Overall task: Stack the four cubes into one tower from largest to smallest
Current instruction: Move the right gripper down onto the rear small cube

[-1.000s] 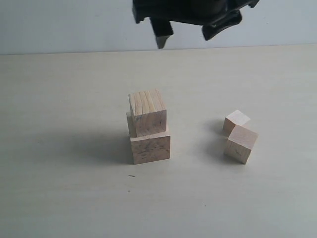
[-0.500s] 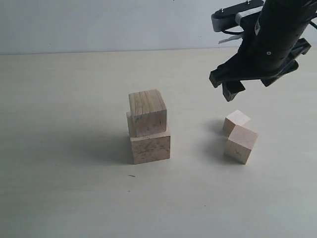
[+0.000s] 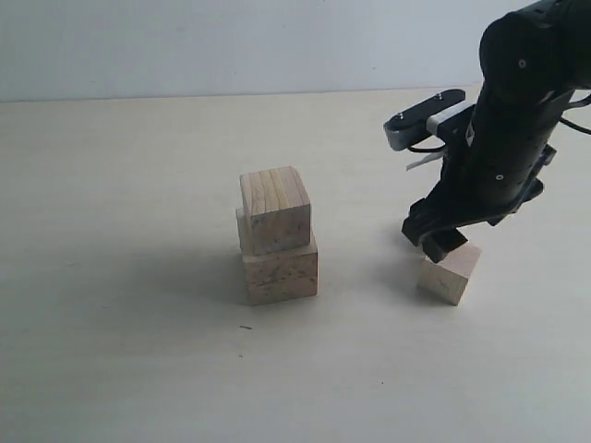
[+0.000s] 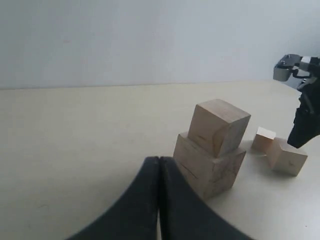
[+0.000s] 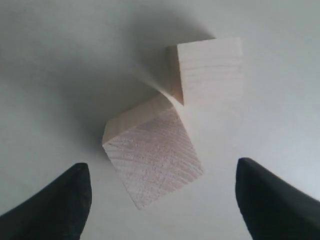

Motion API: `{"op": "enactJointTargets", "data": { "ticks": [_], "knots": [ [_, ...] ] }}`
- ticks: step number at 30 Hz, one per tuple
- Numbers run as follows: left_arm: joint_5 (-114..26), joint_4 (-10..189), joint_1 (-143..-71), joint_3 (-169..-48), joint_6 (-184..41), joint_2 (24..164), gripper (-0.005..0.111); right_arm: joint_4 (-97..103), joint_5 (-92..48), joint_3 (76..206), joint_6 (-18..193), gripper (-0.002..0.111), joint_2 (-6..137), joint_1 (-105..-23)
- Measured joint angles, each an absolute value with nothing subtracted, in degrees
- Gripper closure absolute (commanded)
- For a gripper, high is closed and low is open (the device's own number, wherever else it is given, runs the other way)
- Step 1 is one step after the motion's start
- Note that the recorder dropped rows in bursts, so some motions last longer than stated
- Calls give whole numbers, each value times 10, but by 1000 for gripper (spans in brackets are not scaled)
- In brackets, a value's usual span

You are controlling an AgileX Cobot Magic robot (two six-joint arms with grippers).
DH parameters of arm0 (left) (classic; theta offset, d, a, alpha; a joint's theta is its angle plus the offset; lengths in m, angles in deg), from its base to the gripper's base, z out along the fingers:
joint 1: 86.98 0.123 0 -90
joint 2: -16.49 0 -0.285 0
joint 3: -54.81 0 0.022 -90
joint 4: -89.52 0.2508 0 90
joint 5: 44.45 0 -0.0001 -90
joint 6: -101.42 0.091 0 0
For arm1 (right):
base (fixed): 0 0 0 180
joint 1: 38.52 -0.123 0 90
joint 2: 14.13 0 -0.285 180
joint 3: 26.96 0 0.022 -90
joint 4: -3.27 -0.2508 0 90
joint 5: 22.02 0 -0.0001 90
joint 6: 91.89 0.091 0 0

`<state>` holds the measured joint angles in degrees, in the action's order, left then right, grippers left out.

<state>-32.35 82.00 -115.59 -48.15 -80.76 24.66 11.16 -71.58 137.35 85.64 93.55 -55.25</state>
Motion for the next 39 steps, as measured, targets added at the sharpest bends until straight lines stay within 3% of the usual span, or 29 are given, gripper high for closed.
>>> {"op": "enactJointTargets", "data": {
  "ticks": [39],
  "knots": [
    [-324,820,-1156,-481,-808,247,107,90,-688,1363,740,37,973,-552]
  ]
}}
